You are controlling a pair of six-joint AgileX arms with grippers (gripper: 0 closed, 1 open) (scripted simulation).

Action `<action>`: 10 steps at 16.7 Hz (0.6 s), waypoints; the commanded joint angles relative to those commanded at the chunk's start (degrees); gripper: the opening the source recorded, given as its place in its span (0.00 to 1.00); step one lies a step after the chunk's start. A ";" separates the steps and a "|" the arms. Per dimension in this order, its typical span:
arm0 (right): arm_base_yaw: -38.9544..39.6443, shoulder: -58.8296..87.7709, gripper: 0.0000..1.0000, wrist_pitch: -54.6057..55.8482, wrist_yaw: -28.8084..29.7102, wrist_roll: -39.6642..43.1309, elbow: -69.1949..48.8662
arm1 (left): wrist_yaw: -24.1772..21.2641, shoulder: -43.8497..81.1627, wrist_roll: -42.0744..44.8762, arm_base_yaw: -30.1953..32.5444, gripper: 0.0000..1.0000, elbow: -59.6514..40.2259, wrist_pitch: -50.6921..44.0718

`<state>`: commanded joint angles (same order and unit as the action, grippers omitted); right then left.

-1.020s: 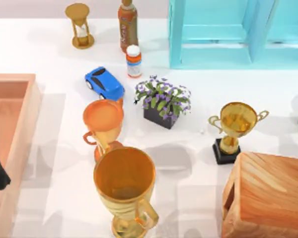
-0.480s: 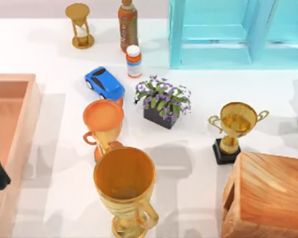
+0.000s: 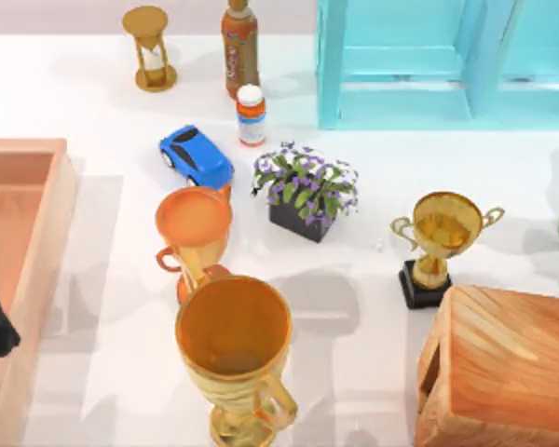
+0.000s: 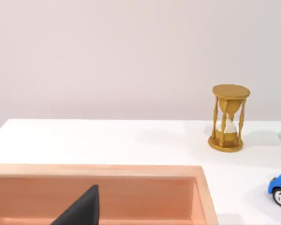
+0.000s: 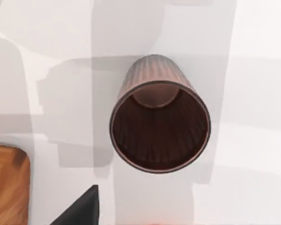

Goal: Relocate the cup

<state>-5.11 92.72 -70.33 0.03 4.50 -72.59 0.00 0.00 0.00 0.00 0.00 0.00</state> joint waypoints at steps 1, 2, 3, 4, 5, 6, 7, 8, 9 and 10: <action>-0.14 0.70 1.00 1.89 -0.01 0.13 1.11 | 0.00 0.00 0.00 0.00 1.00 0.00 0.00; -0.28 1.34 1.00 4.01 -0.02 0.28 2.42 | 0.00 0.00 0.00 0.00 1.00 0.00 0.00; -0.40 1.96 1.00 6.14 -0.01 0.38 3.90 | 0.00 0.00 0.00 0.00 1.00 0.00 0.00; -0.46 2.52 1.00 8.28 0.00 0.41 5.53 | 0.00 0.00 0.00 0.00 1.00 0.00 0.00; -0.46 3.01 1.00 10.49 0.00 0.39 7.25 | 0.00 0.00 0.00 0.00 1.00 0.00 0.00; -0.40 3.39 1.00 12.62 0.00 0.33 8.99 | 0.00 0.00 0.00 0.00 1.00 0.00 0.00; -0.29 3.64 1.00 14.60 -0.01 0.23 10.72 | 0.00 0.00 0.00 0.00 1.00 0.00 0.00; -0.16 3.80 1.00 16.40 -0.02 0.11 12.35 | 0.00 0.00 0.00 0.00 1.00 0.00 0.00; -0.02 4.01 1.00 18.00 -0.01 -0.03 13.75 | 0.00 0.00 0.00 0.00 1.00 0.00 0.00; 0.11 4.26 1.00 19.36 -0.01 -0.17 14.82 | 0.00 0.00 0.00 0.00 1.00 0.00 0.00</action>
<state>-5.01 96.98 -50.97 0.03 4.33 -57.77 0.00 0.00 0.00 0.00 0.00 0.00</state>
